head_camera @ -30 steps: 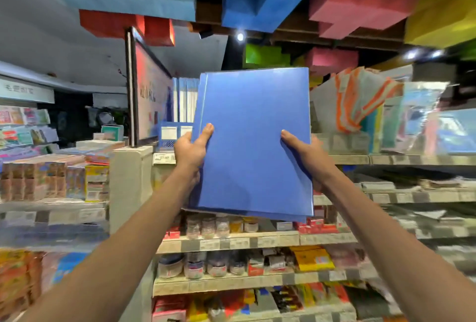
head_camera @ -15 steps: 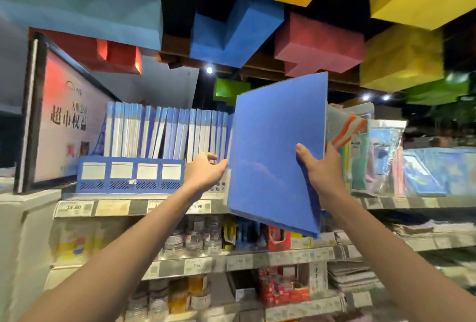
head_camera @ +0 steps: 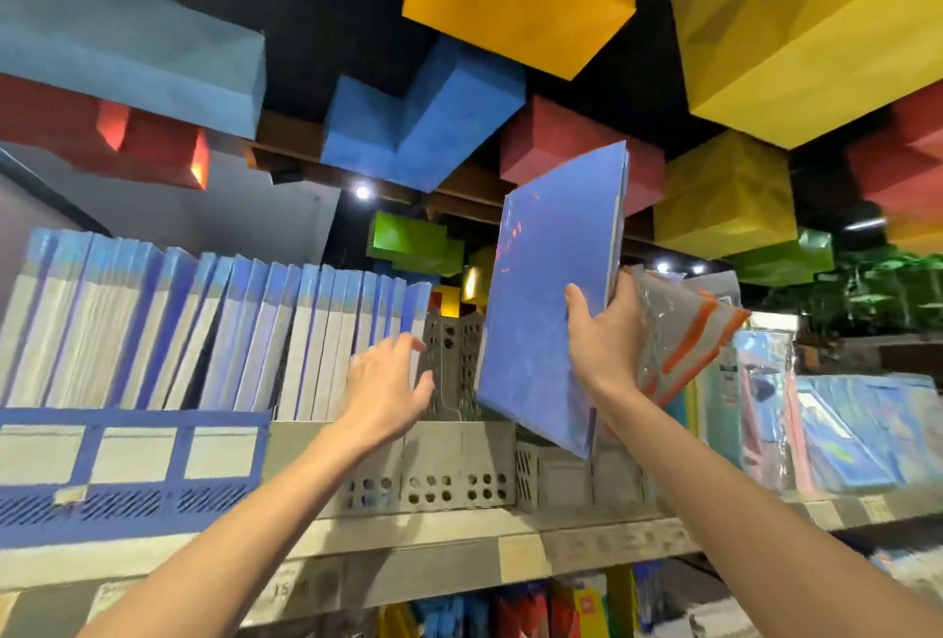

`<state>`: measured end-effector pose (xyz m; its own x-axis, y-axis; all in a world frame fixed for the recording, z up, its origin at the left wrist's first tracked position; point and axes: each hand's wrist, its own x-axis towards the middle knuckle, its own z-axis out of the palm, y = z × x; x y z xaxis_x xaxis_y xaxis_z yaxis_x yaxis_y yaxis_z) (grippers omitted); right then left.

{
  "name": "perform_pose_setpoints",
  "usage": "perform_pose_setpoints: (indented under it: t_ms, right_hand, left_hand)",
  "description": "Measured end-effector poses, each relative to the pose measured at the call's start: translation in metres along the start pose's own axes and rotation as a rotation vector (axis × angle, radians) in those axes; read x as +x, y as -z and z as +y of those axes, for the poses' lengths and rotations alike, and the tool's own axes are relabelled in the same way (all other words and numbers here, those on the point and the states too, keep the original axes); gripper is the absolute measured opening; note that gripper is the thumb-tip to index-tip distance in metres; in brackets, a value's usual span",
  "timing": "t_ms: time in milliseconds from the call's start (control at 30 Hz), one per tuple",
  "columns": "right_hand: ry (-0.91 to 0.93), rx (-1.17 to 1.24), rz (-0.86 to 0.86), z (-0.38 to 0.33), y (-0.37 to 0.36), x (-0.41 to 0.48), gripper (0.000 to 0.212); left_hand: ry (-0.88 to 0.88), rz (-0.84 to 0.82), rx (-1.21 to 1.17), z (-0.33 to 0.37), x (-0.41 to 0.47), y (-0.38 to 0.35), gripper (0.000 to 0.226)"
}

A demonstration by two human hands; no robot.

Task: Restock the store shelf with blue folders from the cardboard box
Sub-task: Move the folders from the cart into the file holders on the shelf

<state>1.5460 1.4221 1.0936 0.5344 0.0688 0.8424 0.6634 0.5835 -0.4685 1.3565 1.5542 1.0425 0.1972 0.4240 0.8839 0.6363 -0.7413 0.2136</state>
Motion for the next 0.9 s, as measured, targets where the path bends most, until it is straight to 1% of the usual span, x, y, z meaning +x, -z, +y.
perform_pose_setpoints:
  t_ms: [100,300,433,633,733,900]
  right_hand:
    - [0.034,-0.037,-0.007,0.018,-0.026,0.014,0.018]
    - [0.036,-0.115,-0.064,0.05,-0.077,0.035,0.021]
    - [0.014,-0.16,-0.104,0.07,-0.105,0.041,0.024]
    - [-0.044,-0.145,-0.18,0.107,-0.127,0.047,0.024]
    - [-0.042,-0.152,-0.195,0.12,-0.134,0.047,0.023]
    - [-0.074,-0.216,-0.239,0.135,-0.145,0.048,0.032]
  left_hand:
    - [-0.089,-0.011,0.108,-0.017,0.013,-0.024,0.044]
    - [-0.108,-0.033,0.231,-0.035,0.035,-0.051,0.057]
    - [-0.171,0.014,0.297,-0.049,0.05,-0.066,0.062]
    - [-0.209,0.056,0.495,-0.065,0.051,-0.085,0.076]
    - [-0.222,0.088,0.527,-0.071,0.051,-0.086,0.075]
    - [-0.24,0.132,0.509,-0.076,0.05,-0.09,0.071]
